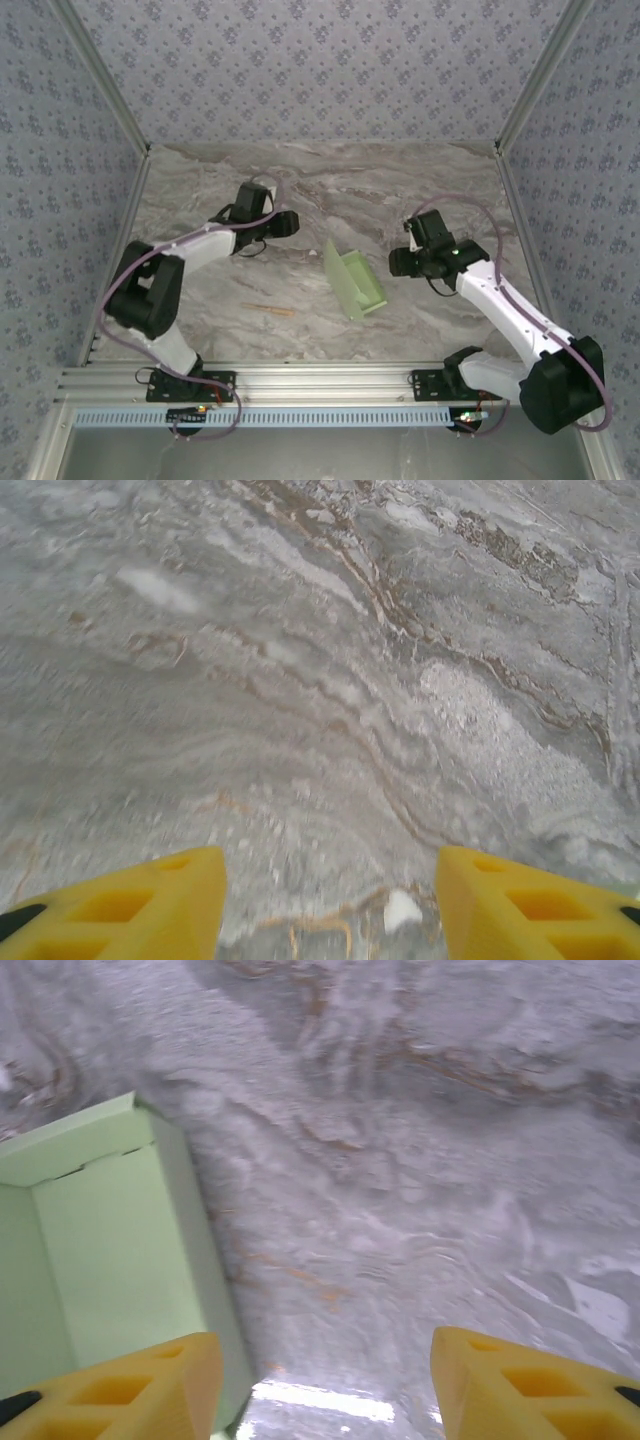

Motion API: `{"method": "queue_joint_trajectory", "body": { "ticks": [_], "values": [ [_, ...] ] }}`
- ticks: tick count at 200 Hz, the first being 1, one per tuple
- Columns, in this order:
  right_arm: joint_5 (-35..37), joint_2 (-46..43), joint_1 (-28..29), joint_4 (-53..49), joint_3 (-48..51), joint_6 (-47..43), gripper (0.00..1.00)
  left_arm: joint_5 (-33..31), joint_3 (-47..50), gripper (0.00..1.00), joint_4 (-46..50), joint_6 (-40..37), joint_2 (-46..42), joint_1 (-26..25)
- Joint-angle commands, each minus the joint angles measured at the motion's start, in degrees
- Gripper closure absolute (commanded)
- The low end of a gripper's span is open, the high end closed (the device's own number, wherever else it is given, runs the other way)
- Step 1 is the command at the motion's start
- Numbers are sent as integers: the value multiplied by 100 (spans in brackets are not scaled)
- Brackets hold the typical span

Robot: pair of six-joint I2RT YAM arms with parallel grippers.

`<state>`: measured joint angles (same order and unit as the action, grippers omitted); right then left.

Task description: Fold the paper box

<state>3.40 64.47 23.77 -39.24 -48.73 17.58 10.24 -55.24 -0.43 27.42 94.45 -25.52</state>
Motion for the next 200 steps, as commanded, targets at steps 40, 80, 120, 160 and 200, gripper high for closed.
{"method": "queue_joint_trajectory", "body": {
  "ticks": [40,80,120,160,200],
  "values": [
    [-106,795,498,112,554,680,46,-21,1083,49,38,642,-662,-750],
    [-232,1033,935,459,965,994,51,-127,1039,52,67,562,-835,-757],
    [-411,1010,1427,1047,1190,1336,53,-344,988,52,251,405,-911,-712],
    [-381,998,1626,1216,1261,1490,53,-474,1033,52,356,359,-1037,-607],
    [-231,523,1347,955,1164,1239,49,-501,1278,52,470,455,-1345,-605]
  ]
}}
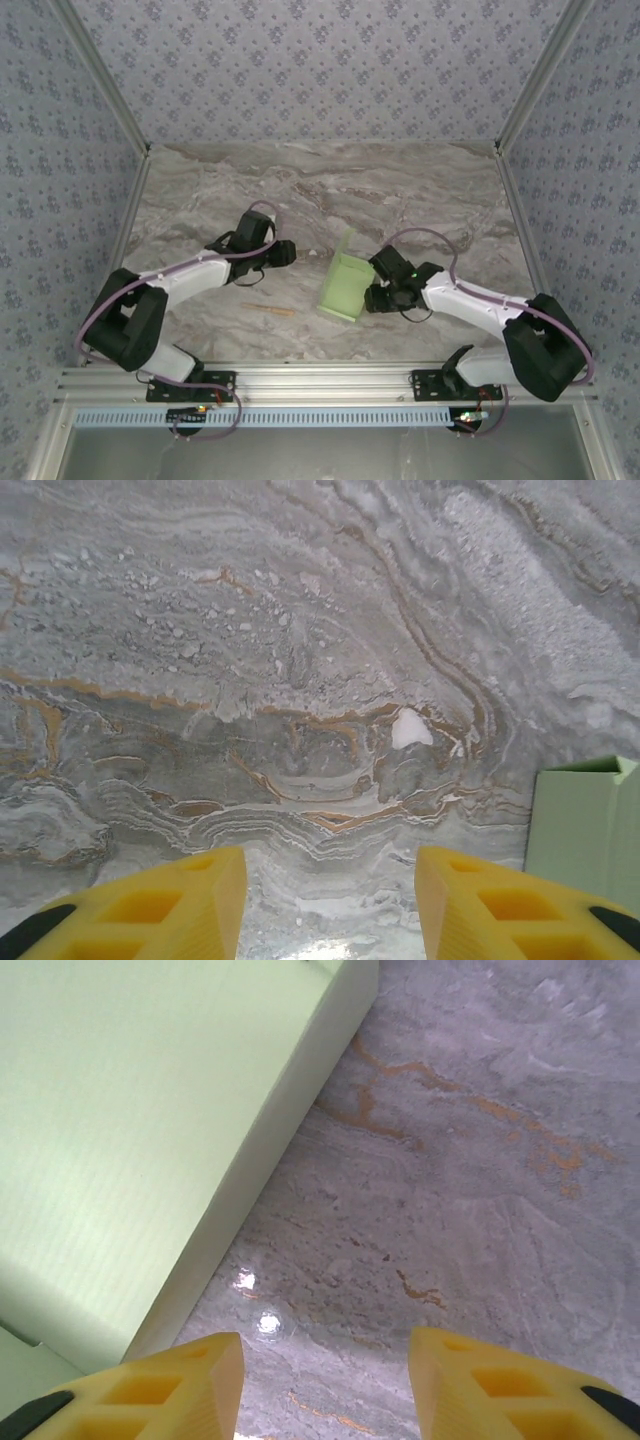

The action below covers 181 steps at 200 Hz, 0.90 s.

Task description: Fold the paper box

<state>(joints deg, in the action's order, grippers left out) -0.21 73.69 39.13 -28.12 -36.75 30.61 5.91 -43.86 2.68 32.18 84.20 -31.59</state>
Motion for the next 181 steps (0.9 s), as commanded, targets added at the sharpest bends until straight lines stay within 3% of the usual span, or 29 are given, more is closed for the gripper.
{"method": "queue_joint_trajectory", "body": {
  "ticks": [1,49,76,123,181],
  "values": [
    [128,-417,-201,-167,-34,-73,49,-66,153,52,161,-16,-331,8],
    [-828,-678,-1604,540,42,-689,43,-17,551,53,650,41,-704,-344],
    [-1270,-87,-2232,984,-287,-837,50,129,887,61,870,57,-1066,-518],
    [-740,1211,-2365,805,-1216,-1250,61,656,1301,72,616,457,-1312,-1253],
    [-1003,2196,-2022,633,-1730,-1526,67,1444,1599,84,-630,1082,-647,-1611]
  ]
}}
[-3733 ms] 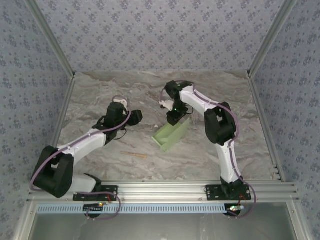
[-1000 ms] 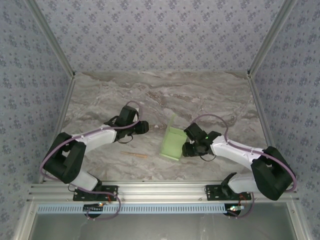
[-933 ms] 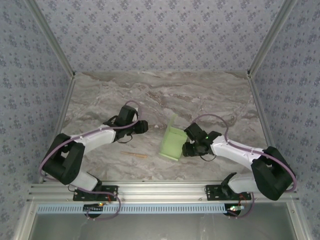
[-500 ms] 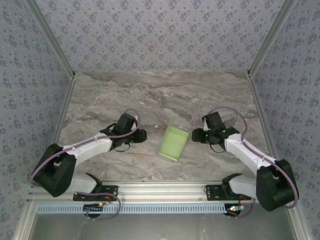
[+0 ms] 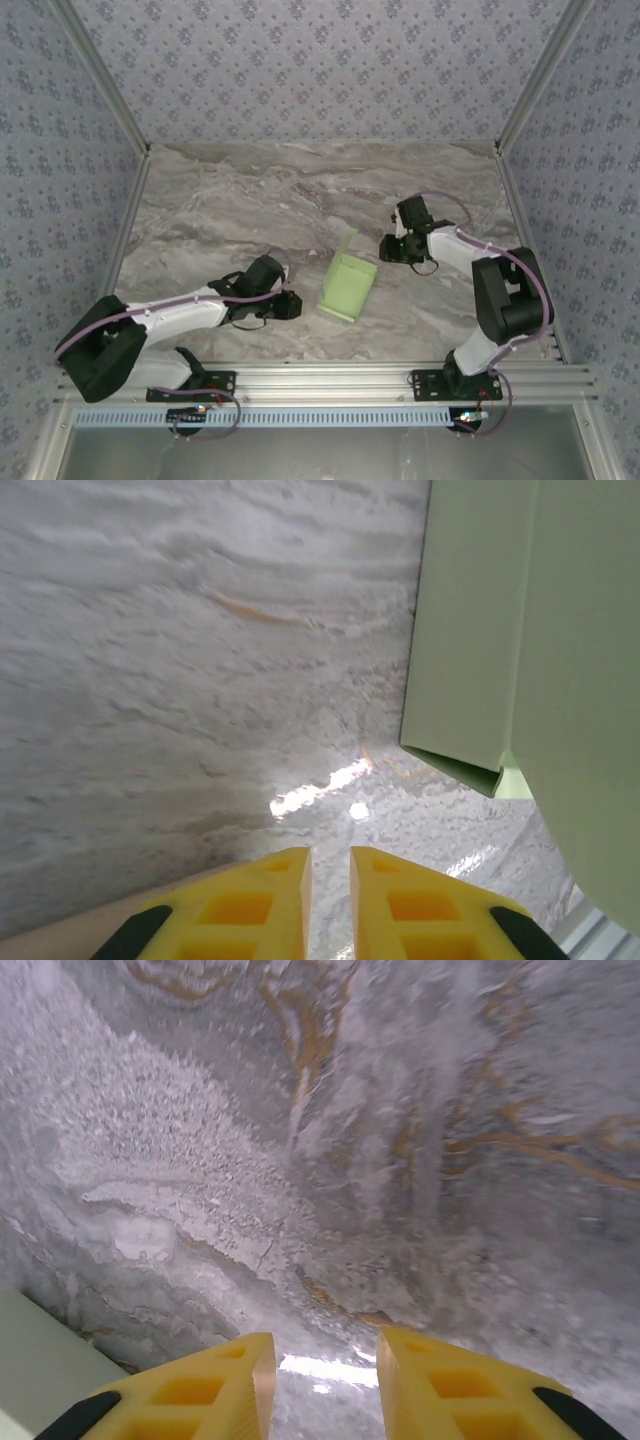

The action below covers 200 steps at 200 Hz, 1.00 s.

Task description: Fold the paper box

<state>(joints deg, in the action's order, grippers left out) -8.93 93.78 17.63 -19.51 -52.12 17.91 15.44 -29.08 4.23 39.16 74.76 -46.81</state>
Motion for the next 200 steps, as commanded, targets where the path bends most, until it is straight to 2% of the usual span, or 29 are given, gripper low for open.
{"method": "queue_joint_trajectory", "body": {
  "ticks": [1,36,53,84,114,155,170,200],
  "values": [
    [-133,190,132,-237,-193,-259,67,497,126,84,-806,392,313,-95],
    [-194,48,151,-320,-14,-330,68,644,227,87,-1824,857,862,-123],
    [-240,-77,164,-341,129,-323,69,597,159,87,-1967,895,995,-125],
    [-184,-359,185,-370,405,-282,70,360,0,88,-1882,863,1053,-95],
    [-104,-606,187,-391,603,-210,70,176,-134,88,-1772,753,1041,141],
    [-62,-861,-44,-457,676,-124,60,122,-515,87,-1562,448,1112,419],
    [6,-1087,-158,-523,665,-115,56,12,-576,86,-1450,348,1023,597],
    [-99,-1722,-82,-668,832,-124,53,-304,-669,84,-1066,38,679,921]
  ]
}}
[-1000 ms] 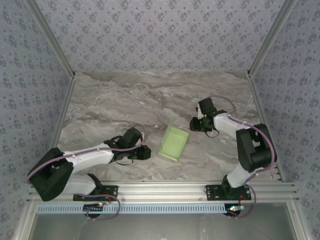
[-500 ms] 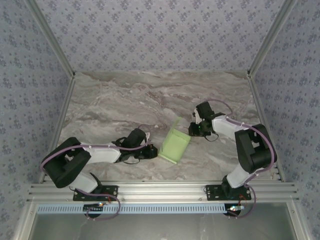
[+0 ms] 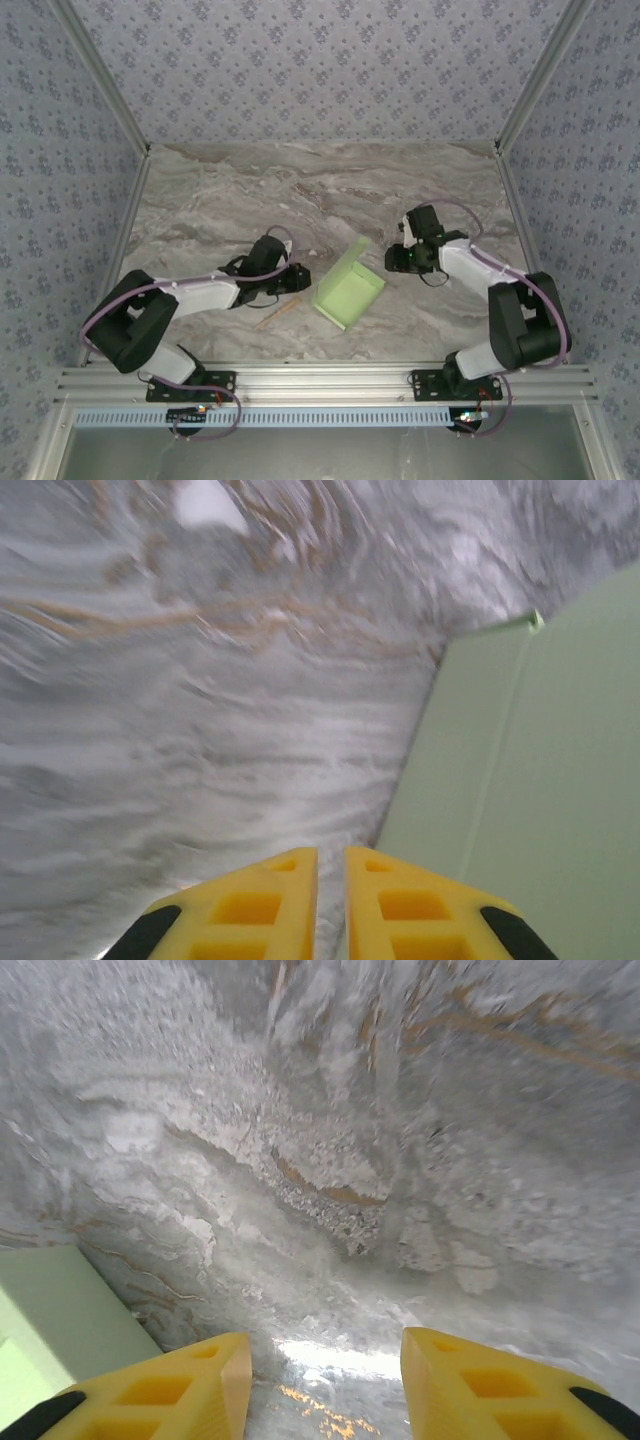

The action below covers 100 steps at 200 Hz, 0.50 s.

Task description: Fold the paper box

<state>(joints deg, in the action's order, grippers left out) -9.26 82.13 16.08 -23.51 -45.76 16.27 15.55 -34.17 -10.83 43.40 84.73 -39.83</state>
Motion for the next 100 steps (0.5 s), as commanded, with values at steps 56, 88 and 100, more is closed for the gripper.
{"method": "queue_joint_trajectory", "body": {
  "ticks": [56,88,100],
  "values": [
    [-337,-944,735,483,858,-11,45,-427,-210,80,728,-636,-745,730],
    [-474,-316,905,889,710,-246,45,-387,-214,79,844,-715,-869,869],
    [-395,-98,967,920,630,-315,46,-383,-205,79,878,-741,-918,904]
  ]
}}
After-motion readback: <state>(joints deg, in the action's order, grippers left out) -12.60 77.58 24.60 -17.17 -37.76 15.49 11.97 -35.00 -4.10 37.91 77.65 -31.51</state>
